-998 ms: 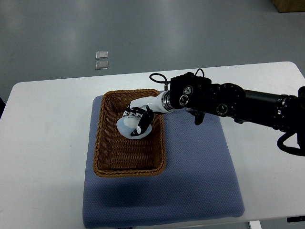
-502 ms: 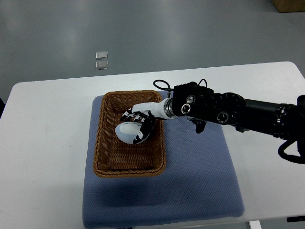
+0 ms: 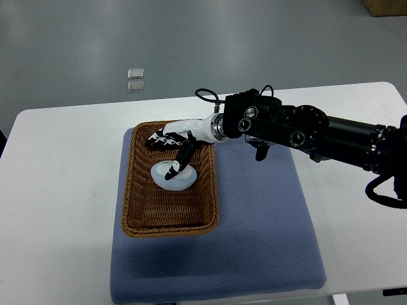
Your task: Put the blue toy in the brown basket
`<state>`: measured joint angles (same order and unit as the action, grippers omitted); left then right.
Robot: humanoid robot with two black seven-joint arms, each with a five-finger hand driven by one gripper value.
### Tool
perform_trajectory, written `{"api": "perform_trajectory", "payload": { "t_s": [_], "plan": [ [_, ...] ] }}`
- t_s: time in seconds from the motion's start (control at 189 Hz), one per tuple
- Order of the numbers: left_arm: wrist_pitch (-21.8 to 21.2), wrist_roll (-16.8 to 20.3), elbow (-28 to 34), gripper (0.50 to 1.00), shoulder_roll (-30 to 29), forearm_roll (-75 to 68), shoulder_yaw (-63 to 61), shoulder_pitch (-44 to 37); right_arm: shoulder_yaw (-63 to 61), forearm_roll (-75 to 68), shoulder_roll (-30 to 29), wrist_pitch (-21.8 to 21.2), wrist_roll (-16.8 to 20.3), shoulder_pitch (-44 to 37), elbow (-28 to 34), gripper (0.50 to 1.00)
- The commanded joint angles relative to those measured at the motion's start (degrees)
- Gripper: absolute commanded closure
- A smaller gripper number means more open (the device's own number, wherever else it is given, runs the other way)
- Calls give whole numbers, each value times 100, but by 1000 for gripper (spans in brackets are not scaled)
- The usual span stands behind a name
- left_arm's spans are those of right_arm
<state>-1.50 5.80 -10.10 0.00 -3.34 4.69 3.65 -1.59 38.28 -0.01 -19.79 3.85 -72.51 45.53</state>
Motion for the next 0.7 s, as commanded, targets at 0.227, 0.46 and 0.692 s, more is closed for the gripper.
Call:
{"api": "perform_trajectory", "payload": {
  "t_s": [0.227, 0.46, 0.692],
  "plan": [
    [1, 0, 8, 500, 0, 0, 6, -4, -1564, -75, 53, -16, -16, 17, -35, 595],
    [1, 0, -9, 500, 0, 0, -3, -4, -3919, -83, 466, 28, -341, 1116, -44, 595],
    [1, 0, -9, 500, 0, 0, -12, -4, -5738, -180, 344, 203, -930, 2293, -141, 595]
  ]
}}
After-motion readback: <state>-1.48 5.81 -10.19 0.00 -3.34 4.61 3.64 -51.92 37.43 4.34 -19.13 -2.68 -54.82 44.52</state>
